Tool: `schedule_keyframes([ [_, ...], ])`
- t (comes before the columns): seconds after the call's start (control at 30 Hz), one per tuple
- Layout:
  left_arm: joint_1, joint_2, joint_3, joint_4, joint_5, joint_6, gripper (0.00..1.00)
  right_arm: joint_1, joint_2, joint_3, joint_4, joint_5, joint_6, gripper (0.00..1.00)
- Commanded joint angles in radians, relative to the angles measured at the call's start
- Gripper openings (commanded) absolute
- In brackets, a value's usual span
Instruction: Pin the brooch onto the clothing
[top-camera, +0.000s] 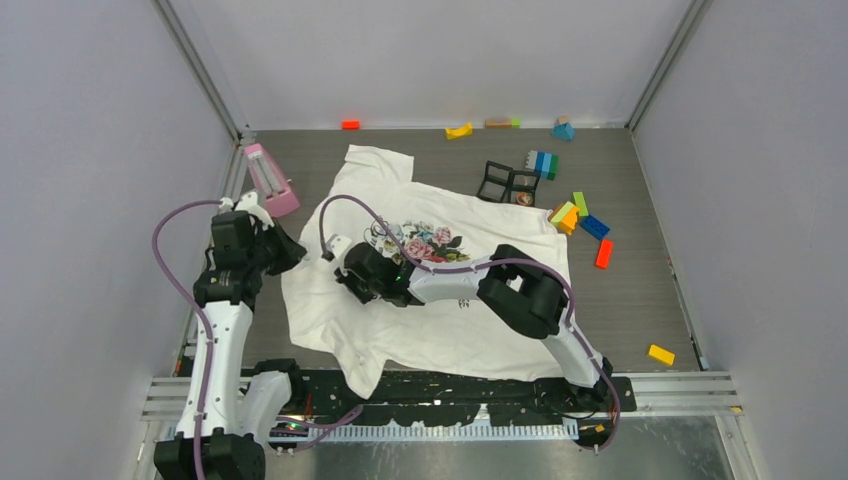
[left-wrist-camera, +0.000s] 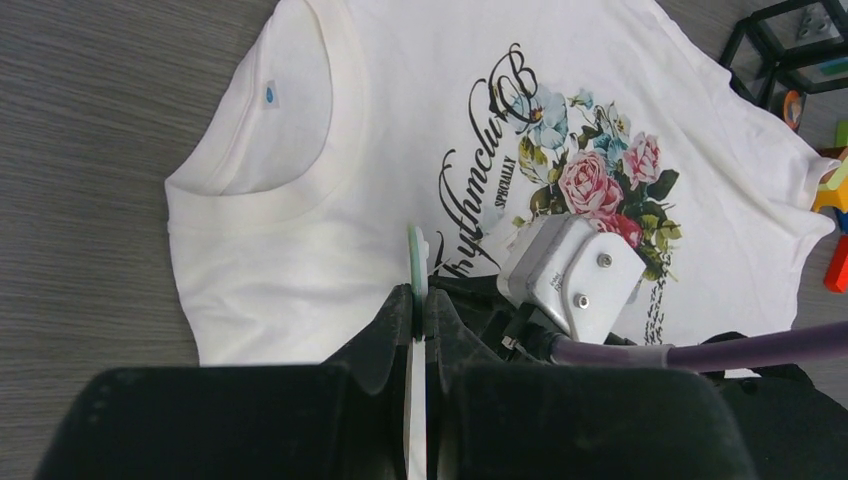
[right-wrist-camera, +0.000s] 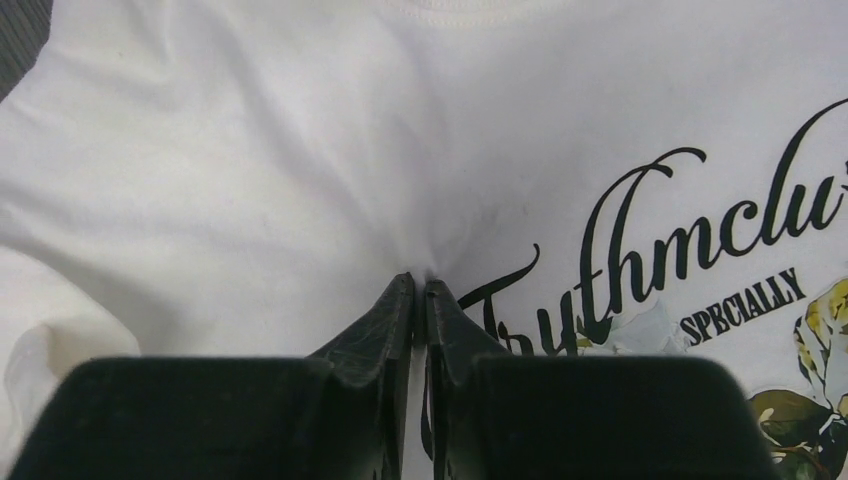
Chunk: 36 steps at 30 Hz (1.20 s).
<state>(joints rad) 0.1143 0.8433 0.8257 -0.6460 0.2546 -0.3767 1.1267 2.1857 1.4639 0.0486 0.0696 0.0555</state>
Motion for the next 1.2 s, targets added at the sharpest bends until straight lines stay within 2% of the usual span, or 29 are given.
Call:
schedule_keyframes([
  [0.0, 0.002, -0.035, -0.043, 0.053, 0.021, -0.072, 0.0, 0.011, -0.026, -0.094, 0.018, 0.015, 0.05, 0.12],
  [0.17, -0.051, -0.099, -0.201, 0.179, -0.03, -0.204, 0.0, 0.01, -0.063, -0.131, 0.071, 0.014, 0.126, 0.08],
  [0.3, -0.135, -0.113, -0.312, 0.262, -0.121, -0.22, 0.0, 0.0, -0.07, -0.143, 0.096, -0.005, 0.198, 0.07],
  [0.43, -0.201, -0.1, -0.366, 0.316, -0.176, -0.211, 0.0, -0.017, -0.086, -0.173, 0.142, -0.019, 0.261, 0.01],
  [0.8, -0.276, 0.042, -0.379, 0.373, -0.21, -0.194, 0.0, -0.04, -0.148, -0.238, 0.233, -0.055, 0.33, 0.01],
  [1.17, -0.351, 0.162, -0.342, 0.379, -0.213, -0.187, 0.0, -0.047, -0.176, -0.256, 0.25, -0.047, 0.346, 0.01],
])
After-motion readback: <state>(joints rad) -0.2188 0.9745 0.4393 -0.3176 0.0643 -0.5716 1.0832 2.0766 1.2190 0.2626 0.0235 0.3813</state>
